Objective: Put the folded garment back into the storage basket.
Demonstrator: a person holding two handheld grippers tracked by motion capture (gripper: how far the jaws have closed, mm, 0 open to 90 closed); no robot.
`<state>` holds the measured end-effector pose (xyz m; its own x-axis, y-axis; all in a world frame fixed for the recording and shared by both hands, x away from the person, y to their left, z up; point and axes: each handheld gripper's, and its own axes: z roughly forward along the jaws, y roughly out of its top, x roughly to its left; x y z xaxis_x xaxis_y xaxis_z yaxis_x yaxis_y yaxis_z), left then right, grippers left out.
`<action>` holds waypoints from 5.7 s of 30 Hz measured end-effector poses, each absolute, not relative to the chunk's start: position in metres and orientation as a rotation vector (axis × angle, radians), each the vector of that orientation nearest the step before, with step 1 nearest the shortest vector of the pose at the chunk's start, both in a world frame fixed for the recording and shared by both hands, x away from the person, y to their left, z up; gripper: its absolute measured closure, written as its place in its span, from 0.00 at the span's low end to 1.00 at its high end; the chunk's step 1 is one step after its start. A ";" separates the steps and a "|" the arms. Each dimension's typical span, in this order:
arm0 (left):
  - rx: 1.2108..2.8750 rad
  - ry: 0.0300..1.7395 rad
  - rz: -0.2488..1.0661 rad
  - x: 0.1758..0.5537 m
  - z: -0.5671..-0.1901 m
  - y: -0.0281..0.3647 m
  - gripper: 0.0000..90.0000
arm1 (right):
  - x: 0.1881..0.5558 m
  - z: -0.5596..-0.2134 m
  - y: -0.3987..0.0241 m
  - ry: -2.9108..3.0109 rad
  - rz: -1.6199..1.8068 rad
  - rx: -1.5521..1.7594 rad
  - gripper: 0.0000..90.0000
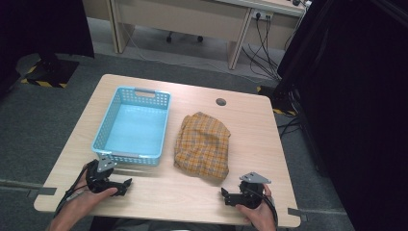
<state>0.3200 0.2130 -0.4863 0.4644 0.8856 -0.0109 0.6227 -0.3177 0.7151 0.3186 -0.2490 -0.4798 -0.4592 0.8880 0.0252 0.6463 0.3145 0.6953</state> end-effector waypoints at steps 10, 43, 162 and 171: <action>2.055 1.250 0.512 0.320 -0.486 0.213 0.00 | 0.319 -0.480 -0.250 2.223 0.930 1.377 0.01; 2.055 1.250 0.513 0.320 -0.486 0.213 0.00 | 0.320 -0.474 -0.251 2.218 1.026 1.369 0.02; 2.055 1.250 0.513 0.320 -0.486 0.213 0.00 | 0.441 -0.443 -0.205 2.242 1.432 1.406 0.31; 2.055 1.250 0.512 0.320 -0.486 0.213 0.00 | 0.454 -0.448 -0.203 2.256 1.482 1.418 0.51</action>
